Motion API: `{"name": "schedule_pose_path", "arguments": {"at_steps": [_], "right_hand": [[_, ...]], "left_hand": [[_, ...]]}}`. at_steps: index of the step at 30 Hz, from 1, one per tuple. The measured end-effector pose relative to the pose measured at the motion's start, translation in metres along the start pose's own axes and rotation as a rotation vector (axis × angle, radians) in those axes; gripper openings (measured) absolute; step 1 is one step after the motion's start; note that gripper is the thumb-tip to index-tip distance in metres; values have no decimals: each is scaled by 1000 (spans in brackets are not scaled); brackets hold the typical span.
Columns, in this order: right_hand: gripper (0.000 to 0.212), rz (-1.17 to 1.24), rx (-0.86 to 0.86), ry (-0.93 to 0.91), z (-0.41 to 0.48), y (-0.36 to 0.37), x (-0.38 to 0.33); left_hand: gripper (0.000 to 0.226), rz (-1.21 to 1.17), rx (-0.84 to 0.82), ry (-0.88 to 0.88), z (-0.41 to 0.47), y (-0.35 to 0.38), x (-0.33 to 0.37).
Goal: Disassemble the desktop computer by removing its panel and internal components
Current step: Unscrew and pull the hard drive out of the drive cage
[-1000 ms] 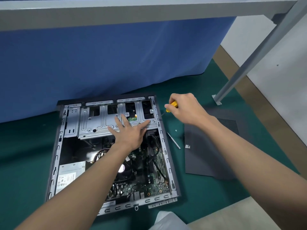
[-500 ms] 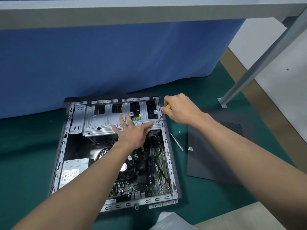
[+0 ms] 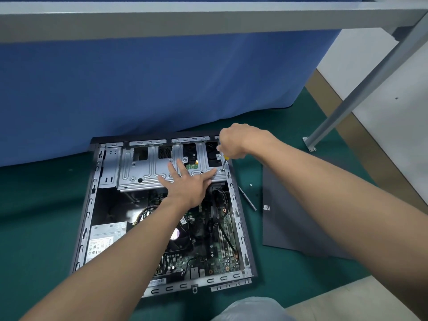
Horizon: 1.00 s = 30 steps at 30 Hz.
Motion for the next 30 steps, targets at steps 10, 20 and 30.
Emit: {"name": "schedule_pose_path", "arguments": {"at_steps": [10,20,30], "right_hand": [[29,-135,-48,-166,4,0,-16],[37,-3,46,-145,5,-3,-9],[13,93,116,-97,-6,-7,3]], "left_hand": [[42,6,2,-5,0,1,-1],[42,19,-4,-5,0,1,0],[42,14,4,5,-1,0,0]]}}
Point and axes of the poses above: each hand's wrist, its own z-axis towards the middle knuckle, its own y-axis out of the palm, x = y × z, the point moved 10 cm from there along z, towards the middle knuckle, and after that the axes turned 15 degrees about -y, right-handed, at the moved point
